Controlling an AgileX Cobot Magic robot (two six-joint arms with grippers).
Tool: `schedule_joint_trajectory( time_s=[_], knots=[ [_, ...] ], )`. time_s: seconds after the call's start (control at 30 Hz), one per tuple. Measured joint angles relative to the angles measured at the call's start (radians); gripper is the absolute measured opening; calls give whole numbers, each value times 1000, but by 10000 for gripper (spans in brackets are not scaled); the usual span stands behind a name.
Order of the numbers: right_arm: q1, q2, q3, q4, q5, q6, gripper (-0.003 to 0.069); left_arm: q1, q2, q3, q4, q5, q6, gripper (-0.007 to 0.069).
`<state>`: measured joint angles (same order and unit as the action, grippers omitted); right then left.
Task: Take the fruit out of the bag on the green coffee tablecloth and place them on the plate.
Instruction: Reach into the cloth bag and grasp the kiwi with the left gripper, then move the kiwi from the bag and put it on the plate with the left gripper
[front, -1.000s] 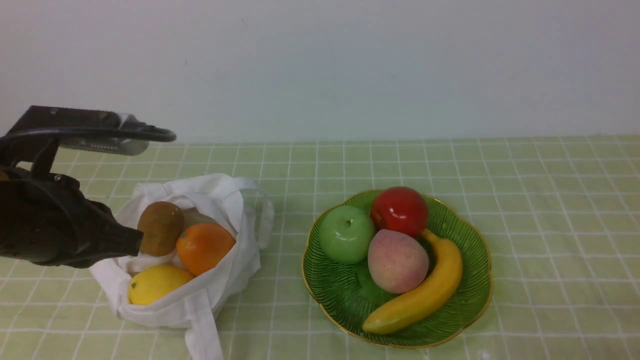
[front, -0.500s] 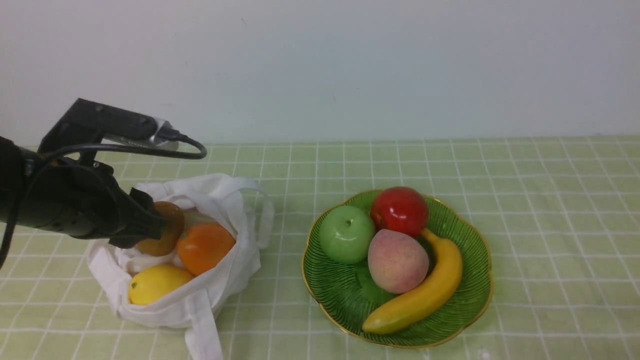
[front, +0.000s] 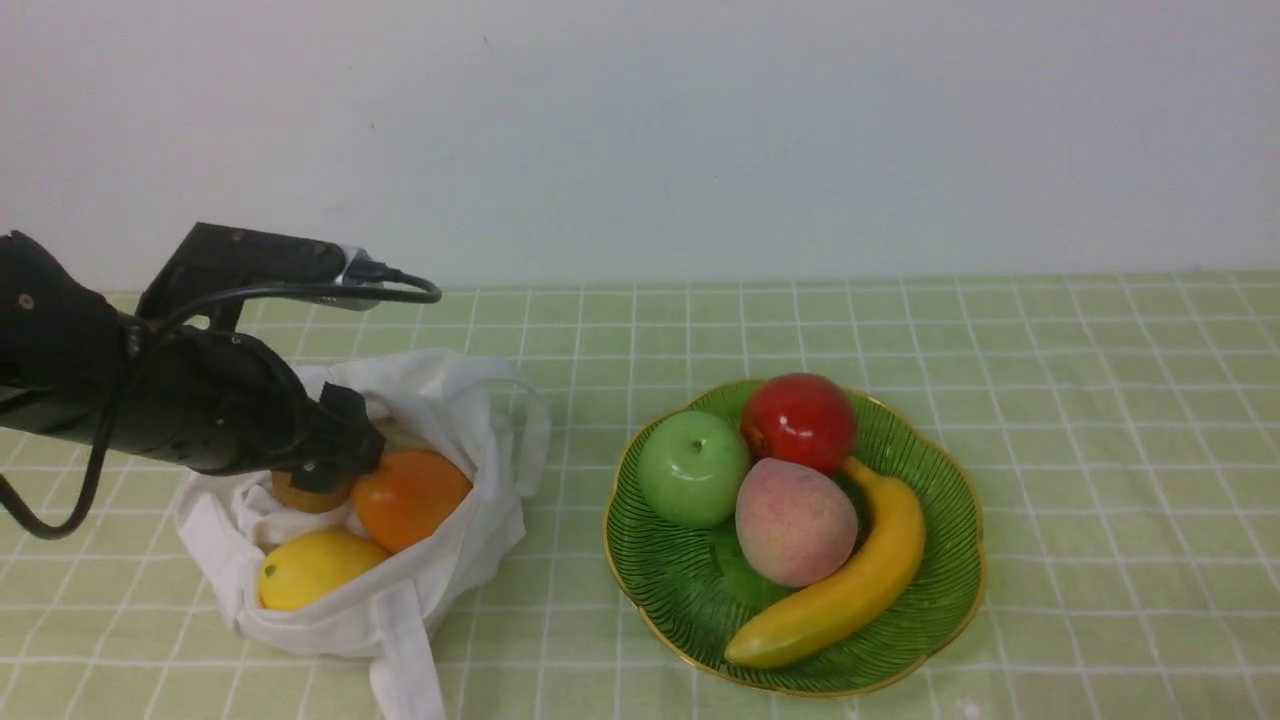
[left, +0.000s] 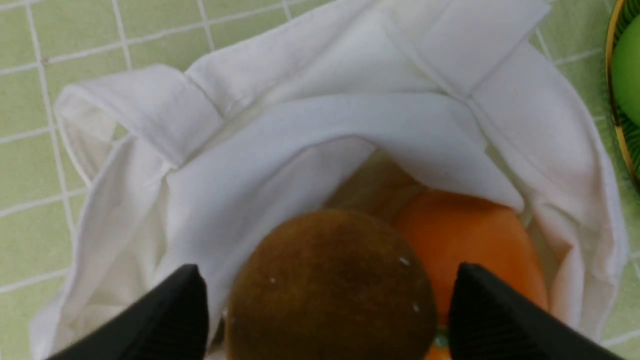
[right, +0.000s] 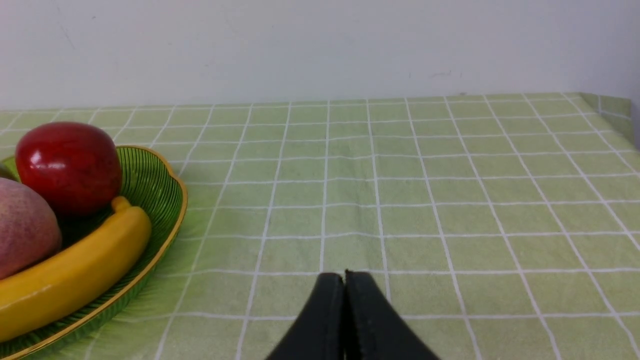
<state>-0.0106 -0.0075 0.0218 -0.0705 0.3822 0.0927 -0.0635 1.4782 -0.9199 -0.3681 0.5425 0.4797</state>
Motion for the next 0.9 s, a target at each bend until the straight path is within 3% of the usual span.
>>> schedule_joint_trajectory(
  time_s=[0.1, 0.37, 0.53, 0.67, 0.8, 0.9],
  knots=[
    [0, 0, 0, 0, 0, 0, -15, 0, 1, -1, 0, 2, 0, 424],
    [0, 0, 0, 0, 0, 0, -15, 0, -71, -49, -5, 9, 0, 427],
    [0, 0, 0, 0, 0, 0, -15, -14, -113, -85, -79, 28, 3, 427],
    [0, 0, 0, 0, 0, 0, -15, -126, -108, -103, -262, 54, 53, 427],
    [0, 0, 0, 0, 0, 0, -15, -321, -25, -103, -481, 40, 155, 427],
    [0, 0, 0, 0, 0, 0, -15, -417, 42, -104, -545, -7, 205, 427]
  ],
)
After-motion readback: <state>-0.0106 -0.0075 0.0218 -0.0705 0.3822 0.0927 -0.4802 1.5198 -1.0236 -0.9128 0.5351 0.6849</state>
